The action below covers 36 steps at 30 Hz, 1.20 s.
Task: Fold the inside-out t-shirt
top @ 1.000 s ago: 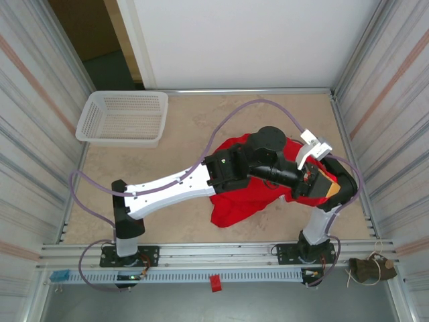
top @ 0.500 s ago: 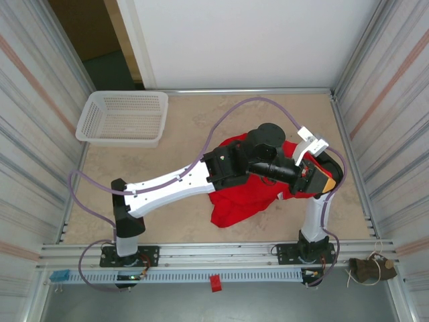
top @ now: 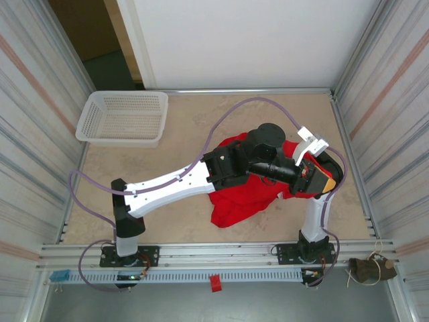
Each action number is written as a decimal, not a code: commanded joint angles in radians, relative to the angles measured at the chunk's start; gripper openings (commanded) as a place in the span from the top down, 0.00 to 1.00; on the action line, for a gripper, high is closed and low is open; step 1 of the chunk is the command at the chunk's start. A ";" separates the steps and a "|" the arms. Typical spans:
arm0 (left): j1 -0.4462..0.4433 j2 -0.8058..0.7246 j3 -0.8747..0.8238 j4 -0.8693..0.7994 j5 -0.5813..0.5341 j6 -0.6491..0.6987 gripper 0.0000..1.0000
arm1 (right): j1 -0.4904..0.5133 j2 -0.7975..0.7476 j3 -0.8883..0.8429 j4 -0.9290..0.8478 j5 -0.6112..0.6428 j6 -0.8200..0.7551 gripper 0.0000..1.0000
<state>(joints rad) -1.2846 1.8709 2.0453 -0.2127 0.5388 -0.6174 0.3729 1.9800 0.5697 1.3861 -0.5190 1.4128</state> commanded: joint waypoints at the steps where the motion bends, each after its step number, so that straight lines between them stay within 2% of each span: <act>1: -0.020 -0.038 0.029 0.085 0.041 0.002 1.00 | 0.006 -0.011 0.027 0.011 -0.035 0.021 0.69; 5: -0.021 -0.038 0.027 0.084 0.039 0.003 1.00 | 0.004 -0.017 0.030 0.011 -0.042 0.023 0.98; 11: -0.021 -0.039 0.027 0.084 0.040 0.001 1.00 | -0.006 -0.031 0.030 0.009 -0.053 0.028 1.00; 12: -0.021 -0.039 0.027 0.084 0.039 0.001 1.00 | -0.008 -0.032 0.031 0.009 -0.056 0.029 0.87; 13: -0.021 -0.039 0.027 0.084 0.039 0.003 1.00 | -0.008 -0.033 0.028 0.008 -0.055 0.034 0.65; 14: -0.020 -0.039 0.027 0.085 0.039 0.003 1.00 | -0.007 -0.035 0.026 0.009 -0.058 0.037 0.52; 16: -0.021 -0.042 0.027 0.083 0.036 0.005 1.00 | -0.005 -0.039 0.018 0.010 -0.061 0.038 0.39; 19: -0.015 -0.045 0.038 0.063 0.033 0.024 1.00 | -0.007 -0.051 0.001 0.009 -0.064 0.042 0.34; 32: 0.076 -0.056 0.131 -0.029 0.041 0.084 1.00 | -0.032 -0.123 -0.001 -0.025 -0.225 0.115 0.32; 34: 0.091 -0.059 0.142 -0.037 0.049 0.088 1.00 | -0.036 -0.158 0.011 -0.143 -0.262 0.082 0.32; 36: 0.108 -0.062 0.146 -0.040 0.056 0.088 1.00 | -0.034 -0.240 0.023 -0.387 -0.271 -0.046 0.32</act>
<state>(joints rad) -1.1923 1.8690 2.1437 -0.2729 0.5591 -0.5621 0.3397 1.8439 0.5713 1.2522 -0.7177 1.4788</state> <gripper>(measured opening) 0.047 0.678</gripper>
